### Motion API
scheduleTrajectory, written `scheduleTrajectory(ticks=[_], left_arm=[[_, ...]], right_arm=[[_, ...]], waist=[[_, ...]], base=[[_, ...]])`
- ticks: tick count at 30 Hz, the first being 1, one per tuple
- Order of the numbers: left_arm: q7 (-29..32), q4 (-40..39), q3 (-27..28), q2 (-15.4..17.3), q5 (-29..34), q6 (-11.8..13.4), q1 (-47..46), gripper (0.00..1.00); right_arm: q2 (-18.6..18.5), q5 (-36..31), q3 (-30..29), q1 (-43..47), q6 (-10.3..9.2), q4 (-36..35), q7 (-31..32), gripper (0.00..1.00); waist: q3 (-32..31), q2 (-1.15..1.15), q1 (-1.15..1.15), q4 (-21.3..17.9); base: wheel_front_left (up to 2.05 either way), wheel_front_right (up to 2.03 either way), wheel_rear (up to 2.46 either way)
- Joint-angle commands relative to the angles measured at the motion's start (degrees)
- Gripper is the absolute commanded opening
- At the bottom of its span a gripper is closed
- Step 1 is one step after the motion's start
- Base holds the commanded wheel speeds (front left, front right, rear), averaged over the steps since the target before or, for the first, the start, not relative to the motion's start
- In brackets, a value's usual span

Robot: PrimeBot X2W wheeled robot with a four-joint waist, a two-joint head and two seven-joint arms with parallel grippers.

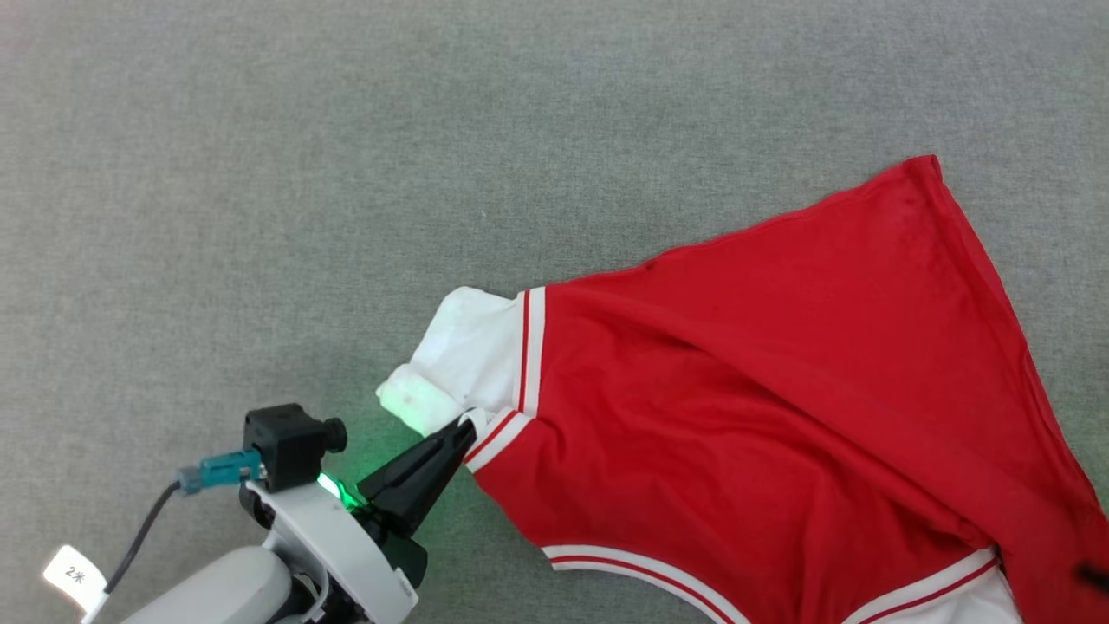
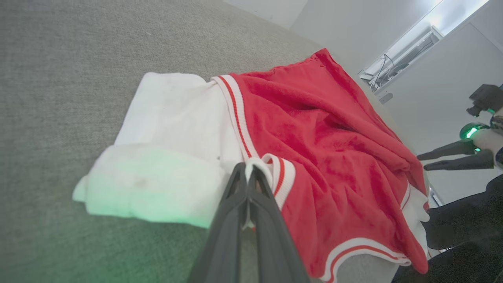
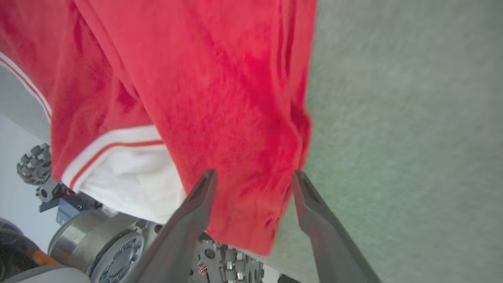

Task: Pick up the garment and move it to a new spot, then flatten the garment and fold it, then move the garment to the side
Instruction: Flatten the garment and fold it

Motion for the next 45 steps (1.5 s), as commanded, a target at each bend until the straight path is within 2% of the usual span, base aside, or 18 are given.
scheduleTrajectory(ticks=[1, 3, 6, 9, 12, 14, 21, 27, 32, 33, 34, 35, 36, 45], left_arm=[[0.0, -0.2, 0.2, -0.3, 0.4, 0.1, 0.7, 0.00], [0.0, -0.5, 0.3, -0.7, 0.7, 0.1, 0.9, 0.00], [0.0, -0.7, -0.2, -1.4, 1.2, 0.1, 0.2, 0.00], [0.0, -0.8, -0.8, -2.3, 1.5, 0.1, -1.3, 0.00], [0.0, -0.7, -1.8, -3.3, 1.7, 0.1, -2.7, 0.00], [0.0, -0.3, -2.5, -3.8, 1.6, 0.1, -3.8, 0.00], [0.0, 0.5, -4.2, -6.1, 1.5, 0.1, -7.0, 0.00], [0.0, 0.8, -4.5, -7.0, 1.5, 0.1, -8.3, 0.00], [0.0, 1.2, -4.2, -7.6, 1.6, 0.1, -8.6, 0.00], [0.0, 1.3, -4.1, -7.7, 1.5, 0.1, -8.6, 0.00], [0.0, 1.4, -4.0, -7.7, 1.2, 0.1, -8.6, 0.00], [0.0, 1.2, -3.7, -7.8, 0.7, 0.1, -8.6, 0.00], [0.0, 1.0, -3.5, -7.8, 0.2, 0.1, -8.7, 0.00], [0.0, -1.0, -0.6, -4.7, -6.4, 0.1, -13.8, 0.00]], right_arm=[[0.0, 0.5, -3.0, 0.5, -0.08, -1.3, 0.5, 1.00], [-0.4, 0.5, -8.9, 0.2, -0.07, -3.8, 1.5, 1.00], [-1.0, 0.1, -14.4, -3.5, -0.07, -6.4, 1.8, 1.00], [-2.0, -3.0, -13.9, -11.1, -0.07, -6.5, -0.5, 1.00], [-2.3, -6.6, -7.0, -20.9, -0.07, -4.1, -3.0, 1.00], [-1.0, -8.9, -0.6, -28.2, -0.07, -1.3, -3.2, 1.00], [4.8, -16.6, 20.7, -51.0, -0.07, 15.8, -1.2, 1.00], [5.7, -17.2, 30.1, -60.4, -0.08, 27.8, -1.8, 1.00], [4.7, -15.4, 35.6, -62.3, -0.09, 33.8, -1.2, 1.00], [4.5, -14.7, 36.7, -62.4, -0.09, 34.5, -1.2, 0.73], [4.4, -14.0, 37.5, -62.6, -0.09, 34.9, -1.5, 0.41], [4.4, -13.0, 38.0, -62.8, -0.09, 35.3, -1.8, 0.16], [4.4, -12.2, 38.4, -63.0, -0.09, 35.6, -2.3, 0.00], [6.6, -8.4, 33.7, -69.7, -0.09, 40.4, -13.6, 0.00]], waist=[[-0.1, 0.00, 0.00, 0.3], [-0.1, 0.00, 0.00, 0.7], [0.3, 0.00, 0.00, 1.6], [1.2, 0.00, 0.00, 2.8], [2.2, 0.00, 0.00, 4.1], [2.8, 0.00, 0.00, 4.8], [4.9, 0.00, 0.00, 6.9], [6.5, 0.00, 0.00, 8.1], [7.1, 0.00, 0.00, 8.2], [7.2, 0.00, 0.00, 8.1], [7.2, 0.00, 0.00, 8.0], [7.2, 0.00, 0.00, 7.9], [7.3, 0.00, 0.00, 7.8], [6.9, 0.00, 0.00, 6.4]], base=[[0.00, 0.00, 0.00], [0.00, 0.00, 0.00], [0.00, 0.00, 0.00], [0.00, 0.00, 0.00], [0.00, 0.00, 0.00], [0.00, 0.00, 0.00], [0.00, 0.00, 0.00], [0.00, 0.00, 0.00], [0.00, 0.00, 0.00], [0.00, 0.00, 0.00], [0.00, 0.00, 0.00], [0.00, 0.00, 0.00], [0.00, 0.00, 0.00], [0.00, 0.00, 0.00]])
